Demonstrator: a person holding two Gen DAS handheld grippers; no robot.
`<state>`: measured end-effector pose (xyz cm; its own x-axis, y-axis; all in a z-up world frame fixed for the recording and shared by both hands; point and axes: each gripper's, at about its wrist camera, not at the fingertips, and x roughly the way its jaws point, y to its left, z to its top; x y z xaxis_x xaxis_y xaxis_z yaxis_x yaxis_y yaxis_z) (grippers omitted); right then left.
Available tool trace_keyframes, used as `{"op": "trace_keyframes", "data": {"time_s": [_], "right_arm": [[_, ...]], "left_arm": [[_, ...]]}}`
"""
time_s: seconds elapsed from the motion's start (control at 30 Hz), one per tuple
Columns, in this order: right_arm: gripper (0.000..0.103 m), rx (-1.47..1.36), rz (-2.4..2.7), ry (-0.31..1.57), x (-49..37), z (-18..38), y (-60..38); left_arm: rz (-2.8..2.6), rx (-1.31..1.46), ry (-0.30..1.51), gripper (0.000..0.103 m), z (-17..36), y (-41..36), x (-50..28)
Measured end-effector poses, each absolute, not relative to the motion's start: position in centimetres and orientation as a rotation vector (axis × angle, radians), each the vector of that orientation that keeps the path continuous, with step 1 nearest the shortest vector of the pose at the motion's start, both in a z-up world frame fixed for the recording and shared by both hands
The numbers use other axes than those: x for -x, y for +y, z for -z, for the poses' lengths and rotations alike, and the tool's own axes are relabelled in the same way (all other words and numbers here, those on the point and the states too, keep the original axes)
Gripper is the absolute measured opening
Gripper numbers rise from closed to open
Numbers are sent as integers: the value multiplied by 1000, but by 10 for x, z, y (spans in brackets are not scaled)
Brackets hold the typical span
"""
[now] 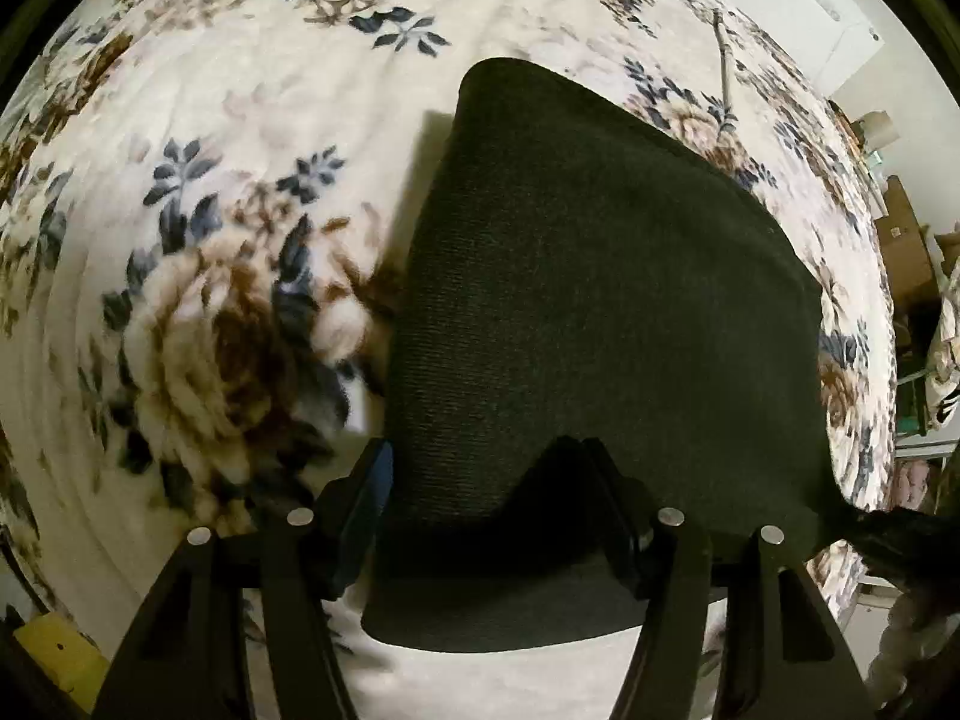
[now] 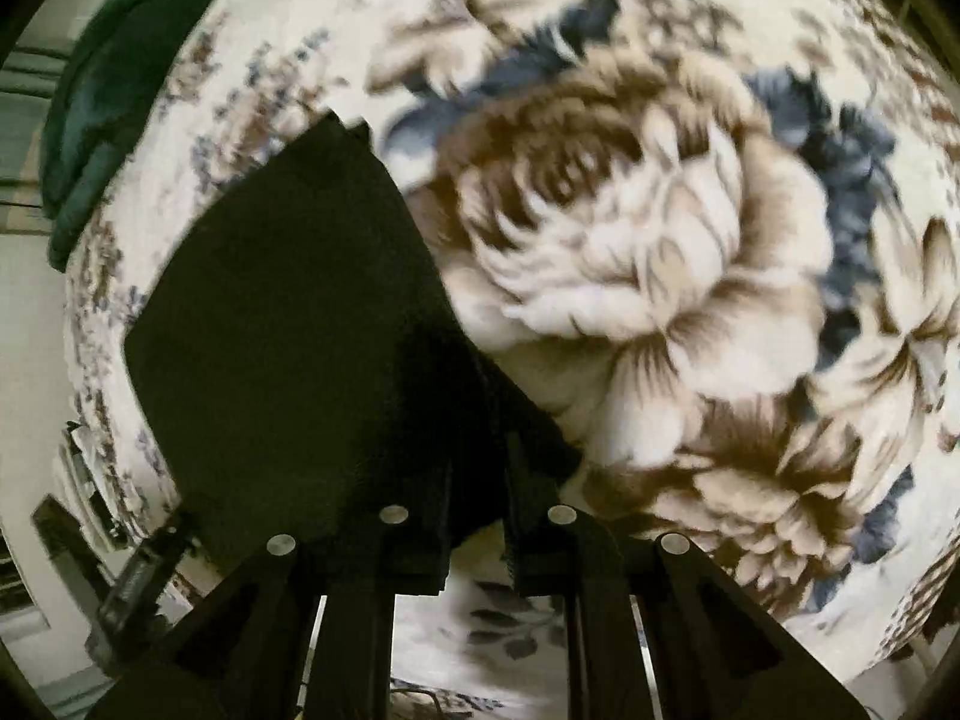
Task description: Fold small clothes
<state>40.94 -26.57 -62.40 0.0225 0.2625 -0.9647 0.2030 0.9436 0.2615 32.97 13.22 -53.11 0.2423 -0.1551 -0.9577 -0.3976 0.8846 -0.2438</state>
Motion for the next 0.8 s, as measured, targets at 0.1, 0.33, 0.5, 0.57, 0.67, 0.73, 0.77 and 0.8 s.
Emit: {"op": "trace_keyframes", "data": {"time_s": [0.1,0.33,0.5,0.57,0.67,0.73,0.77,0.8], "right_arm": [[14,-346,-56,1564,-412,629,-263],[14,-350,-75,1572,-412,631,-265],[14,-342,-83,1576,-414,631,-262],[14,-336,-85,1575,-414,631,-261],[14,-328,-89,1573,-413,630,-260],[14,-325,-91,1572,-413,630,-260],[14,-325,-91,1573,-412,631,-260],[14,-325,-93,1574,-413,631,-260]], "left_arm": [[-186,489,1324,61,531,132,-329],[-197,489,1316,61,531,130,-329],[-204,473,1314,61,530,129,-329],[-205,467,1312,61,530,128,-329],[-211,455,1310,61,530,127,-329],[-211,457,1310,61,530,127,-330],[-211,456,1310,61,530,127,-330],[-210,452,1311,61,530,126,-330]]}}
